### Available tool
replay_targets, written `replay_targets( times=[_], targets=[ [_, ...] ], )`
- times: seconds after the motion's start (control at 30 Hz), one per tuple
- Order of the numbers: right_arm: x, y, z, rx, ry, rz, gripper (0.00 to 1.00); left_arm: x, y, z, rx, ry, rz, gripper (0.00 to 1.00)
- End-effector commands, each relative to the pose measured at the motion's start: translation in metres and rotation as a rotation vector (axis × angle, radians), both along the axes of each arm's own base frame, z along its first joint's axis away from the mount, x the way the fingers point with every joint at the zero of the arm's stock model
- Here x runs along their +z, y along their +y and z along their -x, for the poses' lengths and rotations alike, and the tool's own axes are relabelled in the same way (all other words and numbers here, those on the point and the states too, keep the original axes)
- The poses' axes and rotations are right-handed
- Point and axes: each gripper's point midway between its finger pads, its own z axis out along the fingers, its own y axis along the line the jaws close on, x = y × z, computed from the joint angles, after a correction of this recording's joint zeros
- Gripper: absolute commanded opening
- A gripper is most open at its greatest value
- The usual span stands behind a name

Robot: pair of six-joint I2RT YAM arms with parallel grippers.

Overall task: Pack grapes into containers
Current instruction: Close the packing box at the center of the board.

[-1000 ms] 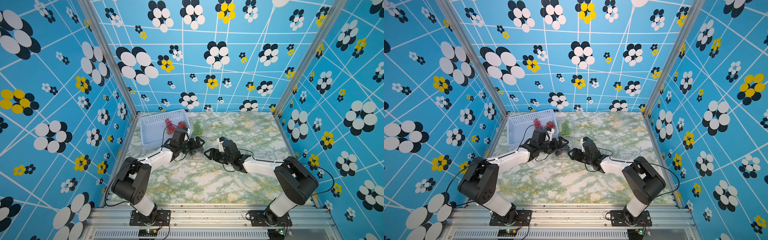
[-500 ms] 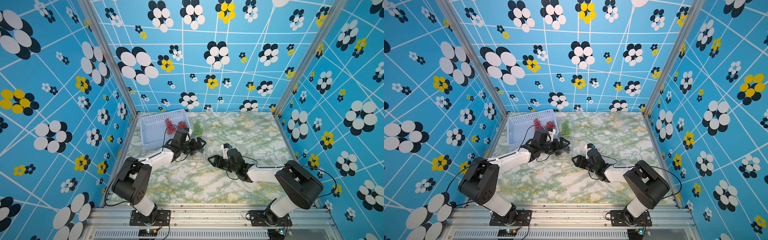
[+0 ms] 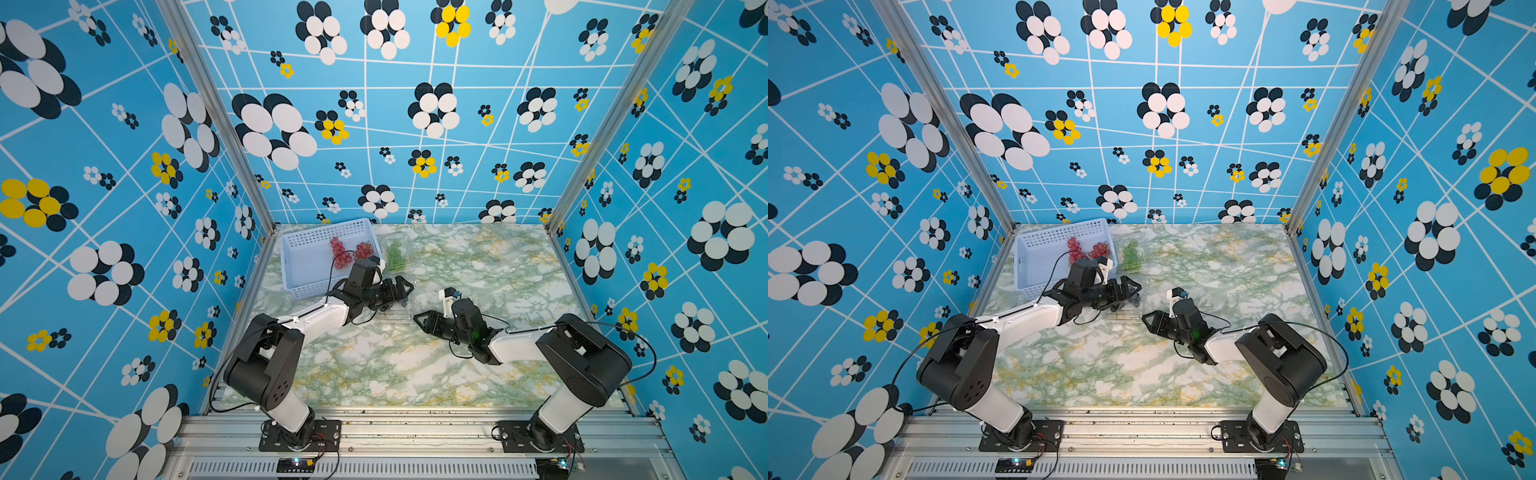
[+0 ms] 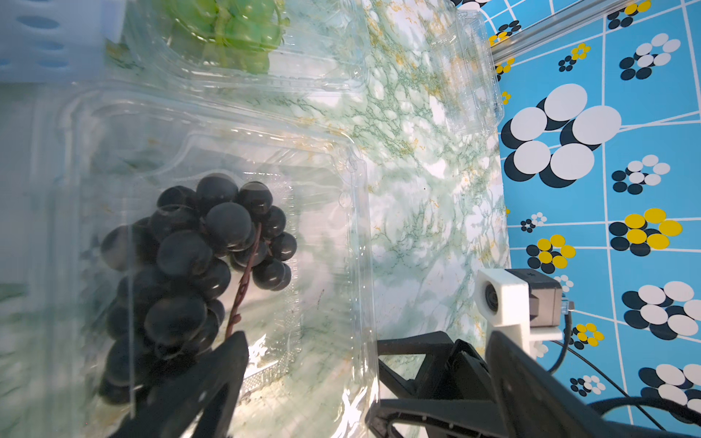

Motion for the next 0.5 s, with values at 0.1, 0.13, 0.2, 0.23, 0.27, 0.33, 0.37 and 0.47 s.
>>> replay_targets(
  times=[0.1, 0.13, 0.2, 0.23, 0.27, 0.33, 0.37, 0.47],
  targets=[
    [0.008, 0.011, 0.001, 0.025, -0.018, -0.035, 0.52, -0.013, 0.005, 0.01, 0.004, 0.032, -0.029, 1.0],
    [0.008, 0.012, 0.001, 0.025, -0.017, -0.035, 0.51, -0.013, 0.004, 0.01, 0.005, 0.032, -0.028, 1.0],
    [0.007, 0.013, 0.0, 0.025, -0.015, -0.039, 0.5, -0.012, 0.004, 0.01, 0.004, 0.03, -0.026, 1.0],
    [0.007, 0.014, 0.0, 0.025, -0.015, -0.043, 0.49, -0.012, 0.004, 0.01, 0.004, 0.033, -0.027, 1.0],
    [0.007, 0.015, -0.001, 0.028, -0.012, -0.047, 0.47, -0.012, 0.004, 0.01, 0.003, 0.03, -0.027, 1.0],
    [0.006, 0.018, -0.002, 0.035, -0.01, -0.054, 0.45, -0.011, 0.004, 0.01, 0.003, 0.029, -0.029, 1.0],
    [0.006, 0.02, -0.002, 0.039, -0.008, -0.054, 0.44, -0.011, 0.005, 0.01, 0.004, 0.028, -0.029, 1.0],
    [0.004, 0.021, -0.002, 0.04, -0.005, -0.053, 0.42, -0.011, 0.005, 0.011, 0.005, 0.03, -0.031, 1.0]
  ],
)
